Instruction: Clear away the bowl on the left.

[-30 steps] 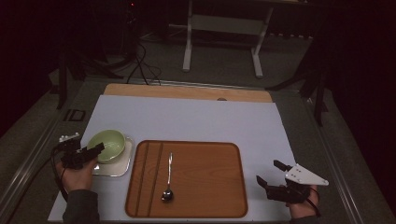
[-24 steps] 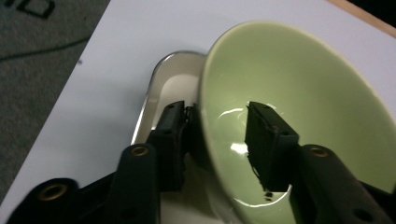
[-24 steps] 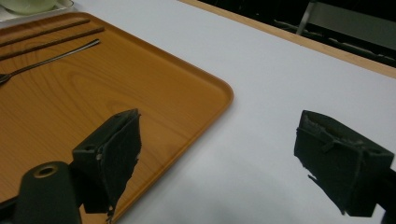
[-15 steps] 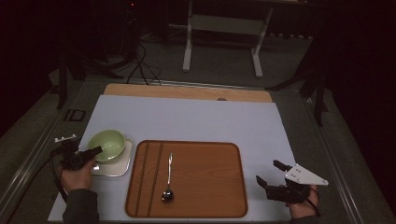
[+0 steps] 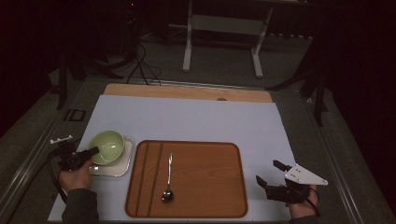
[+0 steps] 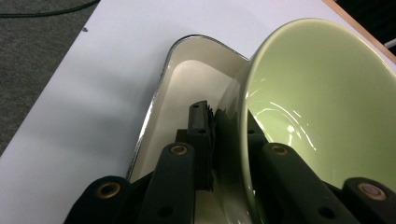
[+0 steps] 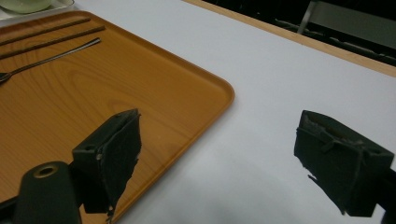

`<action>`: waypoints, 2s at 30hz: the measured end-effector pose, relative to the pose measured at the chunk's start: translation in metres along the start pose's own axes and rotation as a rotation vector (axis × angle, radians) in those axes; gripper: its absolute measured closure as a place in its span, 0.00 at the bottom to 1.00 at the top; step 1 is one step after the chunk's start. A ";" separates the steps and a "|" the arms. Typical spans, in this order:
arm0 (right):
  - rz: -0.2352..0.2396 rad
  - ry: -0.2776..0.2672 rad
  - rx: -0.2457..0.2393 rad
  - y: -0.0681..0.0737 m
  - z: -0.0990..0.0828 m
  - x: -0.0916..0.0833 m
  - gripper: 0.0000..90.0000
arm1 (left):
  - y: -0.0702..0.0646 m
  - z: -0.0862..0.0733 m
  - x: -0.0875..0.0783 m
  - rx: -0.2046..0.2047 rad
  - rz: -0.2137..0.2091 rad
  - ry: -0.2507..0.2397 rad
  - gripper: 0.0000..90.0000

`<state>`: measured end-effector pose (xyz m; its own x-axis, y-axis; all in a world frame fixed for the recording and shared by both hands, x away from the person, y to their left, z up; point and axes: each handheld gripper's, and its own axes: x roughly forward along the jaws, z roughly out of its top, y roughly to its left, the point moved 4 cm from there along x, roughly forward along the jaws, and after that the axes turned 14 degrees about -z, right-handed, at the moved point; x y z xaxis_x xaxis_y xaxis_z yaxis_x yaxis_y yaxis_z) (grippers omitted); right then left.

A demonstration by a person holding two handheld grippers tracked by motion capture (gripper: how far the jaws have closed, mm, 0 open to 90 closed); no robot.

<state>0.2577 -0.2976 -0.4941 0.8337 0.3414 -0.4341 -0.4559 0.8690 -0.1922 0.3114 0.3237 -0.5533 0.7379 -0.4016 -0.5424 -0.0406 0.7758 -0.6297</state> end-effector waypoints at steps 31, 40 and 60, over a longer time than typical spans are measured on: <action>0.002 0.002 0.002 -0.001 0.000 0.000 0.16 | -0.013 0.004 -0.008 -0.037 -0.092 -0.061 0.91; 0.002 0.001 0.002 -0.001 0.000 0.000 0.16 | -0.031 0.008 -0.013 0.006 -0.130 -0.069 0.91; 0.001 0.001 0.005 -0.001 -0.001 -0.001 0.16 | -0.068 0.002 -0.005 0.092 -0.193 -0.021 0.90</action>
<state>0.2575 -0.2993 -0.4943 0.8328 0.3423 -0.4351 -0.4557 0.8701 -0.1876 0.3117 0.2734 -0.5068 0.7403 -0.5374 -0.4039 0.1637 0.7268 -0.6671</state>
